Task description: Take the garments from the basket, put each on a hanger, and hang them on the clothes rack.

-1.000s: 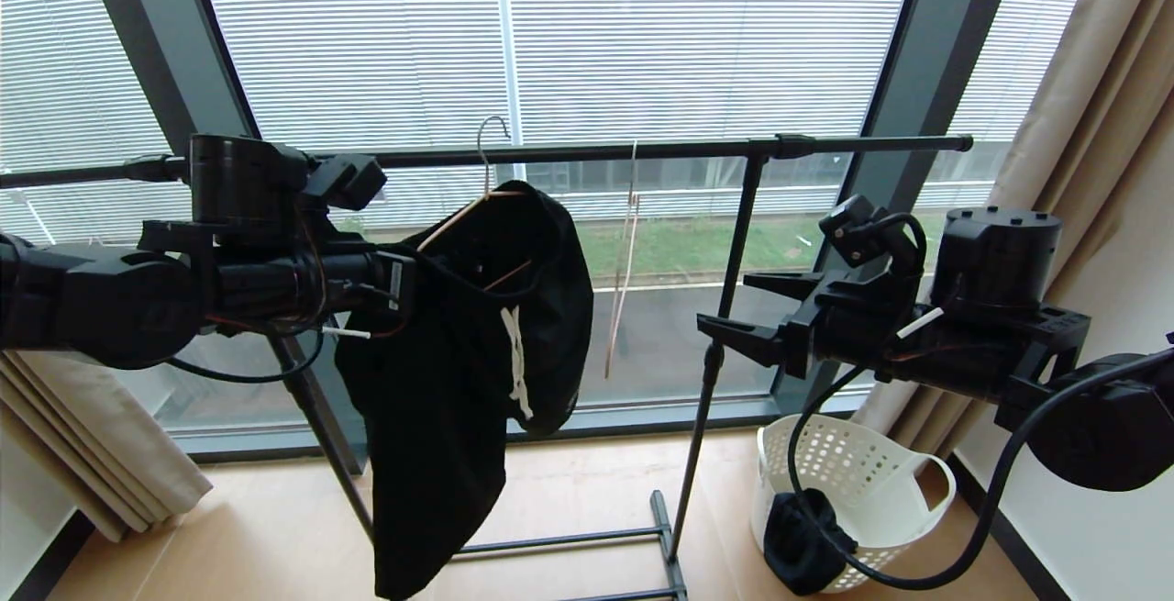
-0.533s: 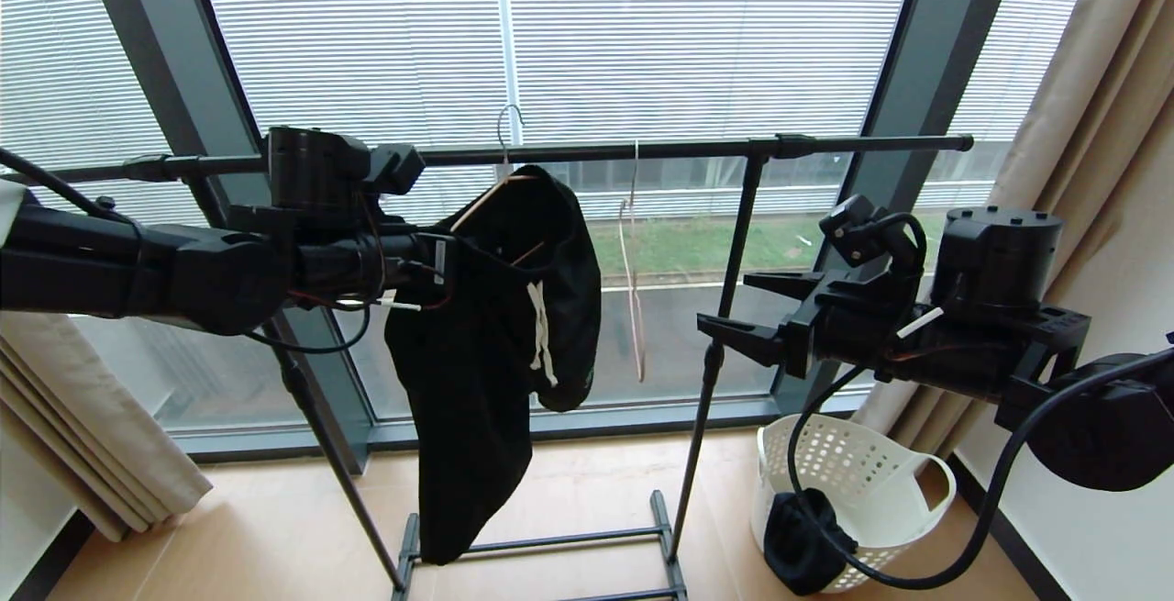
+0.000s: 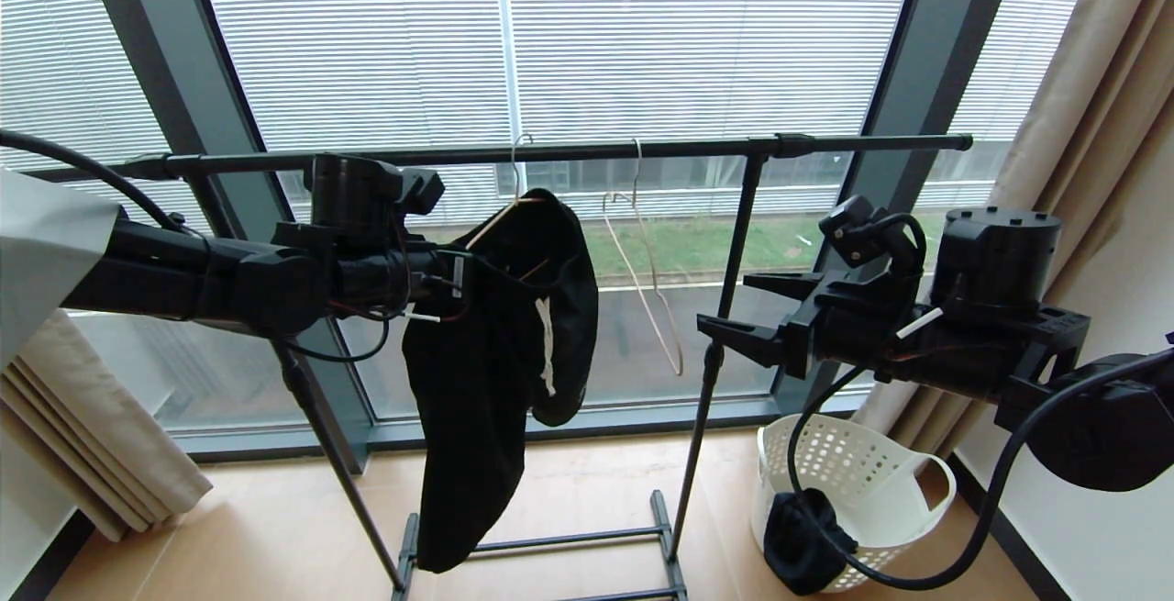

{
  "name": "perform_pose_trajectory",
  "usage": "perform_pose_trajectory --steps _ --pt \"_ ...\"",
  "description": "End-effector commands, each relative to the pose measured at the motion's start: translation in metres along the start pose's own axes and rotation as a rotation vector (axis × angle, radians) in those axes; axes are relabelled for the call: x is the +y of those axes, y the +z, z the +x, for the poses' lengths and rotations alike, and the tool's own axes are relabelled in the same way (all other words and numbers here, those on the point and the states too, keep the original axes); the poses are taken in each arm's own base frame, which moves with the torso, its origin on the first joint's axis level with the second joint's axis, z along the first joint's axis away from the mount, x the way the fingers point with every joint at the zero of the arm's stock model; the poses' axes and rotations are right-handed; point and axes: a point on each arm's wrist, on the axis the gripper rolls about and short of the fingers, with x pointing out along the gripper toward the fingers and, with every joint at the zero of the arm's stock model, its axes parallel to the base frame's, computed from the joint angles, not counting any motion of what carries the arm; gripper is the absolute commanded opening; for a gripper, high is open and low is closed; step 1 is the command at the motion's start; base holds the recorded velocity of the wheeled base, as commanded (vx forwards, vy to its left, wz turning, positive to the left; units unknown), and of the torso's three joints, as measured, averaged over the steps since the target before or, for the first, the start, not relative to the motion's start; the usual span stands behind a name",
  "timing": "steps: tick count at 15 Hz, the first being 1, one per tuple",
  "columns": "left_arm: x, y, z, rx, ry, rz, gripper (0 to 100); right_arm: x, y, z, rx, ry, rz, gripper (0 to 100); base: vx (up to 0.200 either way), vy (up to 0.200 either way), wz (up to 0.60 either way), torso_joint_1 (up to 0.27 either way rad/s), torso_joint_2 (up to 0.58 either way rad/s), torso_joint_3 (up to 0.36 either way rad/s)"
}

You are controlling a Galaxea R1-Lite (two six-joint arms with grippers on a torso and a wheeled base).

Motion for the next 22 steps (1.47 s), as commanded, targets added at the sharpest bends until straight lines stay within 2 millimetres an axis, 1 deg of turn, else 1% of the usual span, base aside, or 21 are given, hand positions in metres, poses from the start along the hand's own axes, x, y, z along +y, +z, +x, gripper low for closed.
perform_pose_trajectory --steps 1,10,11,14,16,18,19,20,22 --pt "0.000 -0.003 0.005 0.011 -0.001 -0.003 0 0.000 -0.001 0.001 0.003 0.001 -0.003 100 0.000 0.000 0.00 0.000 0.00 0.000" --pt "0.001 -0.006 0.007 0.020 0.001 -0.023 0 0.000 -0.002 0.001 0.005 0.001 -0.009 100 0.000 0.000 0.00 0.000 0.00 0.000" --pt "0.001 -0.006 0.007 0.020 0.001 -0.023 100 0.000 -0.002 0.001 0.005 0.001 -0.009 100 0.000 0.000 0.00 0.000 0.00 0.000" --pt "0.001 -0.008 0.007 0.028 0.001 -0.025 100 -0.001 -0.002 0.002 0.006 0.001 -0.008 100 0.000 0.000 0.00 0.000 0.00 0.000" --pt "0.001 -0.015 0.005 0.054 0.001 -0.025 100 -0.001 -0.002 0.002 0.006 0.001 -0.008 100 0.000 0.000 0.00 0.000 0.00 0.000" --pt "-0.001 -0.019 -0.004 0.068 -0.002 -0.019 100 -0.001 -0.002 0.002 0.007 0.001 -0.007 100 0.000 0.000 0.00 0.000 0.00 0.000" --pt "-0.001 -0.019 -0.004 0.068 -0.002 -0.019 100 -0.001 -0.002 0.002 0.007 0.001 -0.007 100 0.000 0.000 0.00 0.000 0.00 0.000" --pt "-0.001 -0.029 -0.013 0.104 -0.005 0.041 100 -0.001 -0.002 0.002 0.007 0.001 -0.007 100 0.000 0.000 0.00 0.000 0.00 0.000" --pt "-0.002 -0.041 -0.021 0.143 -0.012 0.118 100 0.000 -0.002 0.001 0.006 0.001 -0.008 100 0.000 0.000 0.00 0.000 0.00 0.000"
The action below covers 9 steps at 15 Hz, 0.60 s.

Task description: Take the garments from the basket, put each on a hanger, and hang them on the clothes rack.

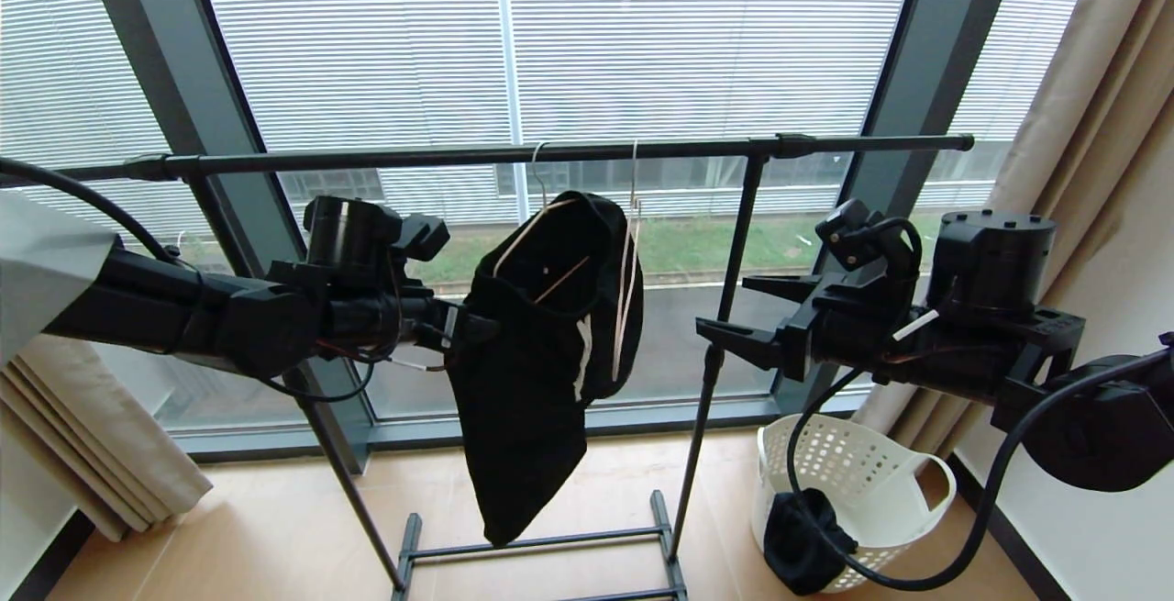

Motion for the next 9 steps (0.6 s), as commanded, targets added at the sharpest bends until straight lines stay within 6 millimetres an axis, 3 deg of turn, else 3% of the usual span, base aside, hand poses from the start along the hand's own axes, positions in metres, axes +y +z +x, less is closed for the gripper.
perform_pose_trajectory --steps 1,5,9 --pt "-0.002 -0.006 -0.012 0.011 -0.003 0.028 100 0.000 0.000 0.000 -0.001 0.001 -0.001 100 0.000 0.000 0.00 0.000 0.00 0.000" --pt "-0.007 -0.016 -0.046 0.017 -0.004 0.090 100 0.001 0.001 -0.001 -0.002 0.001 -0.003 100 0.000 0.000 0.00 0.000 0.00 0.000" --pt "-0.011 -0.031 -0.115 -0.040 0.020 0.080 100 0.004 0.008 -0.009 -0.027 0.000 -0.016 100 0.000 0.000 0.00 0.000 0.00 0.000"
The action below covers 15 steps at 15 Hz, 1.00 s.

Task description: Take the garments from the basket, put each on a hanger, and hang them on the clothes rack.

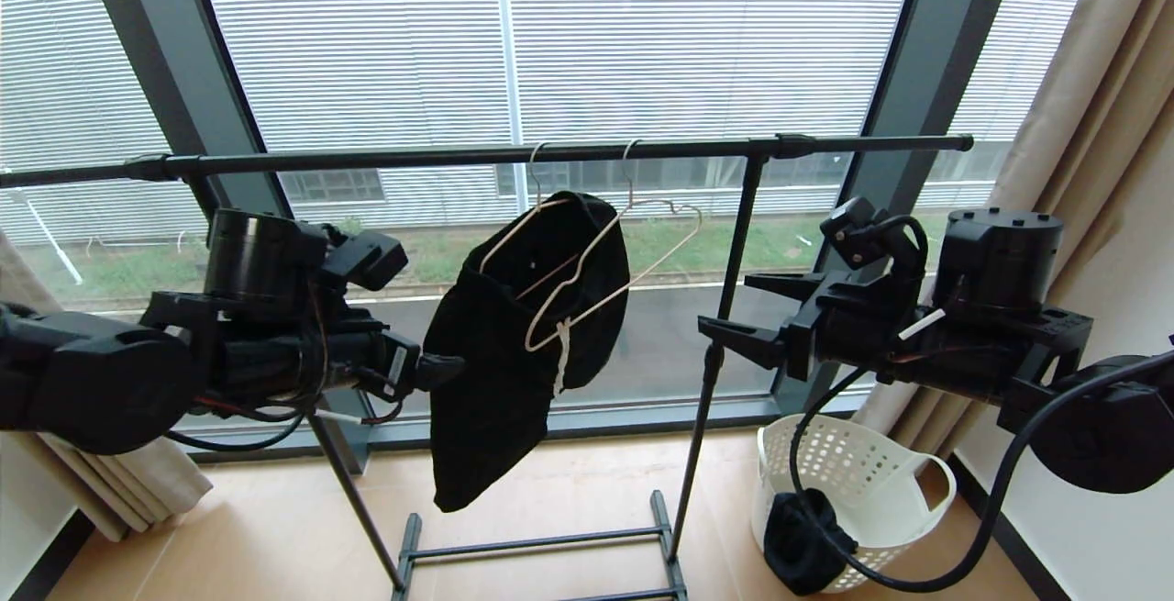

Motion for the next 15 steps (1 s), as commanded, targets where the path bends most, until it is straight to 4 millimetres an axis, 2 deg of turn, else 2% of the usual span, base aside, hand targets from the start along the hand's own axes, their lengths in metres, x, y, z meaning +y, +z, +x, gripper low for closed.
perform_pose_trajectory --steps 1,2,3,4,5,6,7,8,9,10,12,13,15 --pt "-0.004 -0.009 -0.052 -0.062 0.027 -0.005 100 0.005 0.009 -0.010 -0.029 0.000 -0.017 100 0.000 0.000 0.00 0.000 0.00 0.000" --pt "-0.007 -0.023 -0.078 -0.080 0.041 -0.011 100 0.013 0.020 -0.028 -0.068 -0.005 -0.035 100 0.000 0.000 0.00 0.000 0.00 0.000" --pt "-0.008 -0.030 -0.085 -0.081 0.045 -0.015 100 0.017 0.023 -0.035 -0.081 -0.006 -0.043 100 0.000 0.000 0.00 0.000 0.00 0.000" --pt "-0.014 -0.051 -0.109 -0.087 0.057 -0.021 100 0.030 0.031 -0.061 -0.122 -0.009 -0.064 100 0.000 0.000 0.00 0.000 0.00 0.000" --pt "-0.018 -0.064 -0.123 -0.099 0.064 -0.022 100 0.038 0.032 -0.078 -0.138 -0.017 -0.074 100 0.000 0.000 0.00 0.000 0.00 0.000" --pt "-0.021 -0.074 -0.131 -0.106 0.068 -0.023 100 0.045 0.030 -0.090 -0.144 -0.019 -0.079 100 0.000 0.000 0.00 0.000 0.00 0.000" --pt "-0.021 -0.074 -0.131 -0.106 0.068 -0.023 100 0.045 0.030 -0.090 -0.144 -0.019 -0.079 100 0.000 0.000 0.00 0.000 0.00 0.000" --pt "-0.029 -0.097 -0.148 -0.119 0.069 -0.021 100 0.059 0.015 -0.118 -0.139 -0.048 -0.104 100 0.000 0.000 0.00 0.000 0.00 0.000" --pt "-0.033 -0.109 -0.153 -0.118 0.069 -0.021 100 0.065 0.004 -0.133 -0.130 -0.072 -0.100 100 0.000 0.000 0.00 0.000 0.00 0.000" --pt "-0.034 -0.113 -0.155 -0.117 0.067 -0.021 100 0.067 -0.001 -0.139 -0.119 -0.076 -0.095 100 0.000 0.000 0.00 0.000 0.00 0.000" --pt "-0.038 -0.127 -0.161 -0.118 0.069 -0.036 100 0.074 -0.026 -0.162 -0.044 -0.127 -0.052 100 0.000 0.000 0.00 0.000 0.00 0.000" --pt "-0.040 -0.131 -0.163 -0.126 0.071 -0.045 100 0.076 -0.033 -0.166 -0.023 -0.151 -0.041 100 0.000 0.000 0.00 0.000 0.00 0.000" --pt "-0.045 -0.149 -0.172 -0.145 0.080 -0.072 100 0.085 -0.061 -0.184 0.029 -0.249 -0.023 100 0.000 0.000 0.00 0.000 0.00 0.000"
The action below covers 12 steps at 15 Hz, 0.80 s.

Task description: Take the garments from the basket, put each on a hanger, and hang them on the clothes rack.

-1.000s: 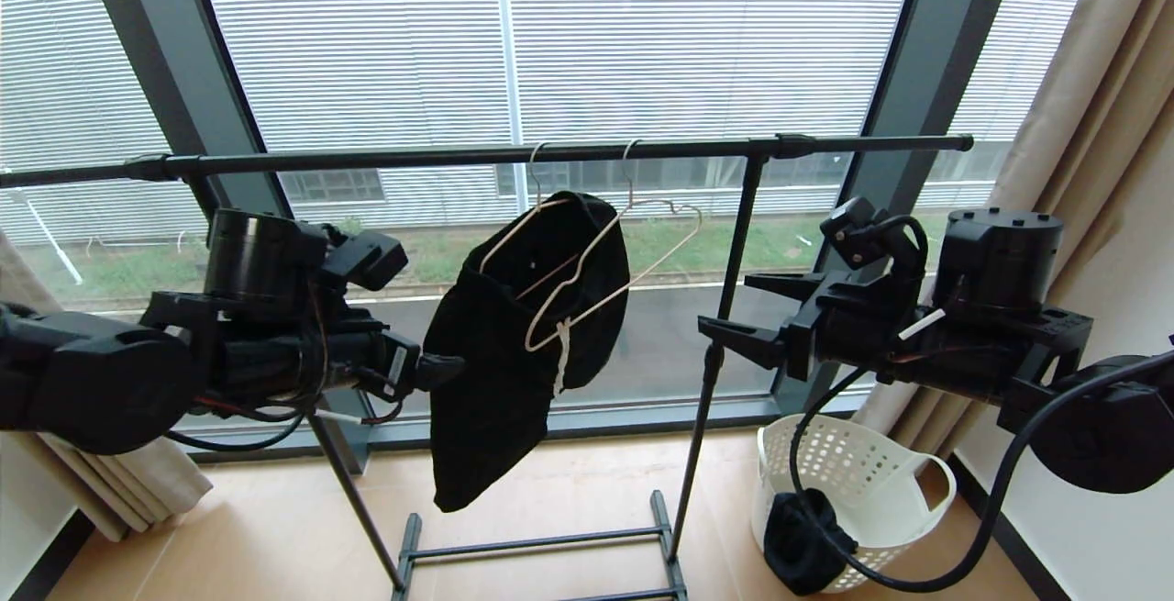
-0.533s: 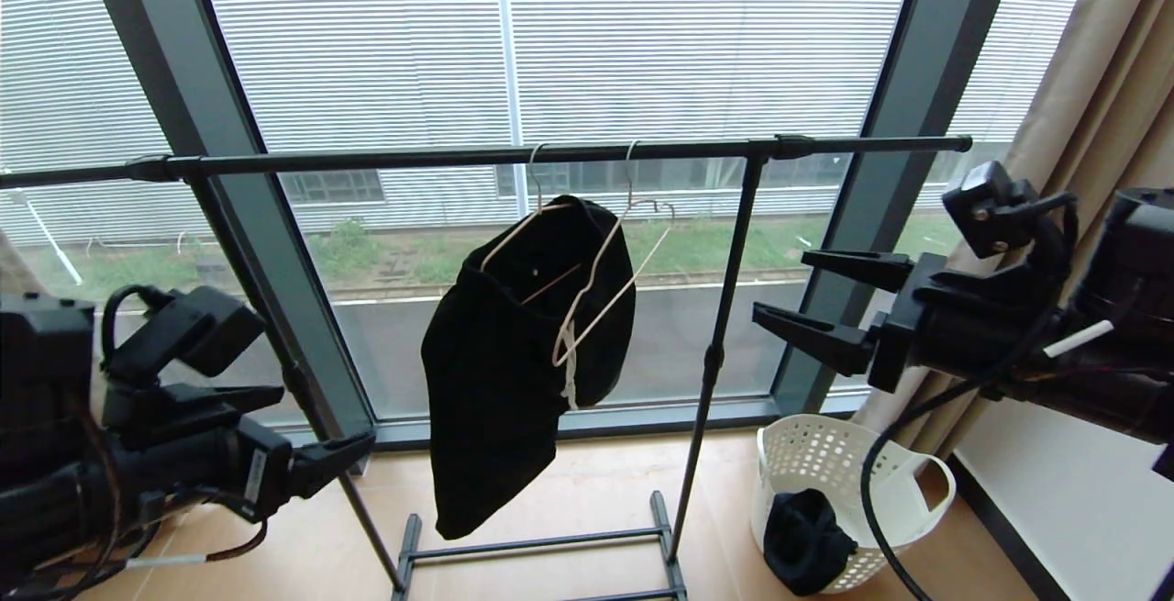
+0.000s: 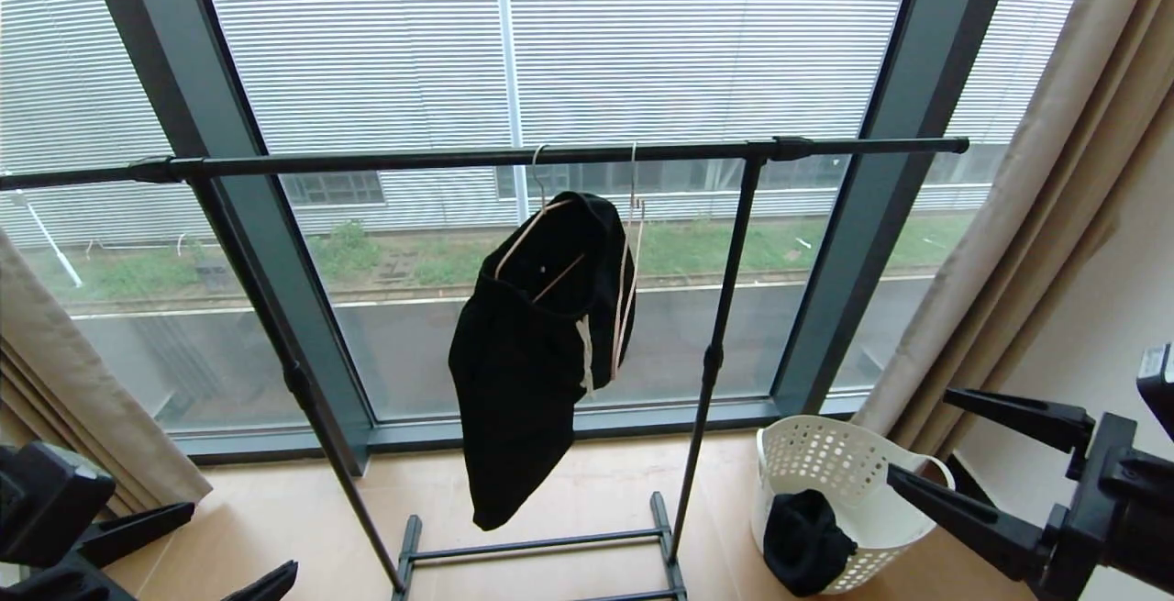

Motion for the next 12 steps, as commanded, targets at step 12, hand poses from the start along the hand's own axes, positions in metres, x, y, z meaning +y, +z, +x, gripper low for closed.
perform_pose_trajectory --steps 12 --pt "-0.015 -0.077 -0.045 -0.102 0.106 -0.060 100 0.041 -0.104 -0.116 0.027 -0.297 -0.064 100 0.000 0.000 0.00 0.000 0.00 0.000"
